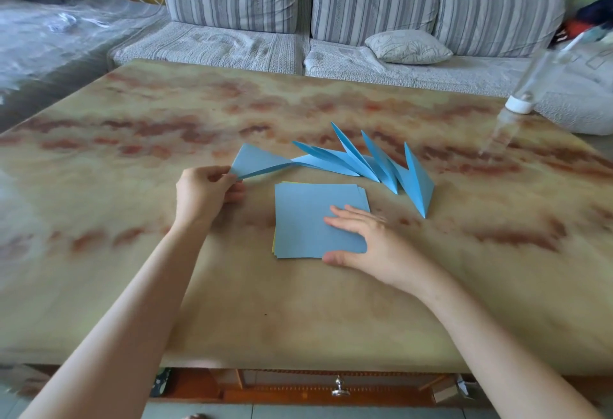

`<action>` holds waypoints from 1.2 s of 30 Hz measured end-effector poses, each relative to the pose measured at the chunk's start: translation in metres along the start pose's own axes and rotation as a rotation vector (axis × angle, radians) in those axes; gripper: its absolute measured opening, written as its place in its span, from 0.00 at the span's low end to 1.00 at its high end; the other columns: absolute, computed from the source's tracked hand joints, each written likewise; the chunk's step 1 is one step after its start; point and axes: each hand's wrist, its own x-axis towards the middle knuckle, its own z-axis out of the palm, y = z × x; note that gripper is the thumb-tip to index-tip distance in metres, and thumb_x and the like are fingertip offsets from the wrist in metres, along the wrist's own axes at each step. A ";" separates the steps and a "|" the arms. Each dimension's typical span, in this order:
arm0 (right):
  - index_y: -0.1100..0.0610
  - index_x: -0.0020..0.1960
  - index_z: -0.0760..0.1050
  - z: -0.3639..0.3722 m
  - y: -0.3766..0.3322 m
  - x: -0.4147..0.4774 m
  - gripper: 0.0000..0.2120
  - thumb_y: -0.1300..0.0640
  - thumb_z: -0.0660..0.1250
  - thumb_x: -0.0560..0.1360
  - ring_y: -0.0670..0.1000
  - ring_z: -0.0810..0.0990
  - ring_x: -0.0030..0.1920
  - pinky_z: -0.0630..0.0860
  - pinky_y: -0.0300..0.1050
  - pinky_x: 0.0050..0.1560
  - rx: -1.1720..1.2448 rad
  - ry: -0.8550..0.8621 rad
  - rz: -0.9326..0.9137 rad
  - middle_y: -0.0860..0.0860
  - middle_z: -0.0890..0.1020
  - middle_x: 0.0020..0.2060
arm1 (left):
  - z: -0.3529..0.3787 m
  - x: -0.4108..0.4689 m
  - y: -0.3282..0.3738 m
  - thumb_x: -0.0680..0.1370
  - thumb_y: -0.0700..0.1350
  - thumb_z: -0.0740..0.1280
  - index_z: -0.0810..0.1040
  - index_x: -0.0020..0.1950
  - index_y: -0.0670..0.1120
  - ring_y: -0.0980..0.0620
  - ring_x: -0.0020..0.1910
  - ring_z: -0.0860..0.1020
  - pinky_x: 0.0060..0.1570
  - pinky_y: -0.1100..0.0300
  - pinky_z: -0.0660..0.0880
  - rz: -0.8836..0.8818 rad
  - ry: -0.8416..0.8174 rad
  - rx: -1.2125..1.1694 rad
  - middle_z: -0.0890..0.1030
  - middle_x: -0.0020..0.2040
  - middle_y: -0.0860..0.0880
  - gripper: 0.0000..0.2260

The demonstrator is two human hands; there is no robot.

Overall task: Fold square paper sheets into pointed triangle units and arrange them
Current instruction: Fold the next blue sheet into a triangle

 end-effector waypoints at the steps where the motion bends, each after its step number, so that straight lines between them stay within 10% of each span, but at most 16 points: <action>1: 0.45 0.71 0.68 0.000 0.000 0.001 0.32 0.40 0.70 0.70 0.39 0.55 0.74 0.48 0.37 0.74 0.020 0.000 0.004 0.39 0.62 0.74 | 0.000 0.002 -0.002 0.78 0.38 0.66 0.81 0.55 0.42 0.60 0.26 0.80 0.35 0.69 0.78 -0.011 0.007 -0.007 0.83 0.37 0.48 0.08; 9: 0.44 0.66 0.74 -0.001 0.002 0.002 0.25 0.41 0.70 0.70 0.40 0.60 0.73 0.48 0.31 0.68 -0.006 0.025 -0.042 0.40 0.67 0.71 | 0.005 -0.001 0.005 0.76 0.44 0.69 0.77 0.65 0.44 0.56 0.30 0.76 0.37 0.61 0.74 0.051 0.054 0.261 0.82 0.42 0.46 0.17; 13: 0.46 0.57 0.81 -0.001 0.001 0.000 0.13 0.46 0.69 0.74 0.40 0.69 0.68 0.62 0.40 0.71 0.041 0.067 -0.110 0.43 0.77 0.65 | 0.001 -0.009 0.016 0.76 0.48 0.69 0.78 0.64 0.47 0.43 0.49 0.80 0.53 0.53 0.75 0.127 0.088 0.511 0.79 0.59 0.42 0.16; 16: 0.51 0.51 0.84 0.001 0.000 -0.001 0.07 0.53 0.68 0.76 0.44 0.78 0.61 0.71 0.45 0.63 -0.001 0.140 -0.180 0.46 0.83 0.55 | 0.004 -0.025 0.030 0.76 0.46 0.69 0.80 0.60 0.49 0.46 0.45 0.80 0.48 0.56 0.73 0.254 0.069 0.533 0.78 0.57 0.46 0.12; 19: 0.51 0.46 0.83 0.000 -0.003 -0.004 0.06 0.54 0.67 0.75 0.50 0.84 0.46 0.77 0.51 0.52 -0.034 0.262 -0.193 0.46 0.86 0.44 | 0.007 -0.041 0.037 0.77 0.47 0.68 0.82 0.49 0.53 0.59 0.27 0.74 0.32 0.60 0.70 0.223 -0.049 0.424 0.81 0.38 0.52 0.04; 25: 0.50 0.45 0.83 -0.004 -0.003 -0.004 0.04 0.57 0.70 0.73 0.45 0.83 0.43 0.79 0.49 0.47 0.116 0.375 -0.129 0.38 0.84 0.42 | 0.013 -0.057 0.034 0.77 0.46 0.66 0.80 0.47 0.46 0.48 0.29 0.80 0.31 0.58 0.77 0.116 -0.233 0.348 0.82 0.33 0.49 0.05; 31: 0.53 0.45 0.84 -0.013 -0.008 -0.004 0.04 0.61 0.73 0.72 0.43 0.83 0.50 0.77 0.43 0.57 0.432 0.454 -0.081 0.41 0.85 0.45 | 0.013 -0.068 0.046 0.80 0.53 0.62 0.67 0.69 0.45 0.44 0.34 0.84 0.27 0.58 0.78 -0.189 -0.447 -0.090 0.84 0.42 0.39 0.21; 36: 0.54 0.41 0.83 -0.019 -0.015 -0.008 0.07 0.65 0.73 0.69 0.42 0.82 0.53 0.73 0.38 0.61 0.611 0.321 -0.198 0.43 0.86 0.46 | 0.017 -0.066 0.051 0.80 0.48 0.64 0.70 0.63 0.41 0.42 0.42 0.84 0.34 0.55 0.81 -0.362 -0.439 -0.441 0.80 0.55 0.39 0.15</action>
